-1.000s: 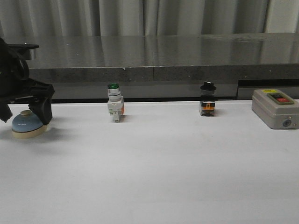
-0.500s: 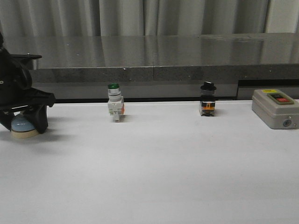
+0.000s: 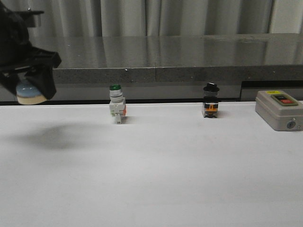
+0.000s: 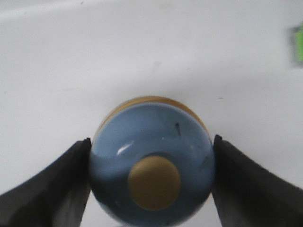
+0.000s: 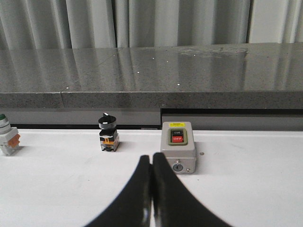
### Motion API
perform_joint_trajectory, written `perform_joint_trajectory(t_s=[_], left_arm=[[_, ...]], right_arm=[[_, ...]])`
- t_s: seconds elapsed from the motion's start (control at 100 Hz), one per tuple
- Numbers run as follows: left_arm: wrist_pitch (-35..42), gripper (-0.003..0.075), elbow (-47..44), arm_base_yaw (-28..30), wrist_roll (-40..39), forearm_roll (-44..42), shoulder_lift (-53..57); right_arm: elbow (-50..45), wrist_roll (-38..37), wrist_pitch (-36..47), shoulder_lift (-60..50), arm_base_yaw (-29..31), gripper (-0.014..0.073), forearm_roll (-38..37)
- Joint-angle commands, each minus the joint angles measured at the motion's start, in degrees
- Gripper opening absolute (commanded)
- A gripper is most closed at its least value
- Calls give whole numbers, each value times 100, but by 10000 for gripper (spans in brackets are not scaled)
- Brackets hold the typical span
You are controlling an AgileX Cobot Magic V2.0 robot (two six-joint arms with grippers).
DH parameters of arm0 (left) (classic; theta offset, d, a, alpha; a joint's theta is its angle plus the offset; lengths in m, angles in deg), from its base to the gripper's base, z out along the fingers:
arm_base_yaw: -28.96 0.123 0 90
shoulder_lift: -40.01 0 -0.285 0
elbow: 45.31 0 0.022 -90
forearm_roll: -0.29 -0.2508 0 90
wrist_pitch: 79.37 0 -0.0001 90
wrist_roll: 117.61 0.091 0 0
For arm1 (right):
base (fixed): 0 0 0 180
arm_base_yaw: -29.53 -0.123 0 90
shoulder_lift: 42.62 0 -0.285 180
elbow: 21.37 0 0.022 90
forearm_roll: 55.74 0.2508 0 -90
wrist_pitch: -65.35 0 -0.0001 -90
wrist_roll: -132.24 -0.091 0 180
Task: Place and press bell with both arms
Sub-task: 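Lift the bell and carry it toward the table center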
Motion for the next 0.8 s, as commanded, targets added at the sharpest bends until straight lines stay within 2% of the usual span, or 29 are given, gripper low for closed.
perform_joint_trajectory(t_s=[0.0, 0.16, 0.4, 0.79], left_arm=[[10, 186, 158, -328, -8, 86, 503], [23, 186, 158, -1107, -8, 86, 555], [544, 186, 158, -2111, -8, 110, 146], [1019, 186, 297, -2754, -8, 217, -905]], right_arm=[[78, 60, 479, -105, 39, -60, -60], [78, 60, 479, -105, 39, -60, -60], [78, 60, 479, -105, 39, -60, -60], [78, 60, 479, -105, 39, -60, -60]])
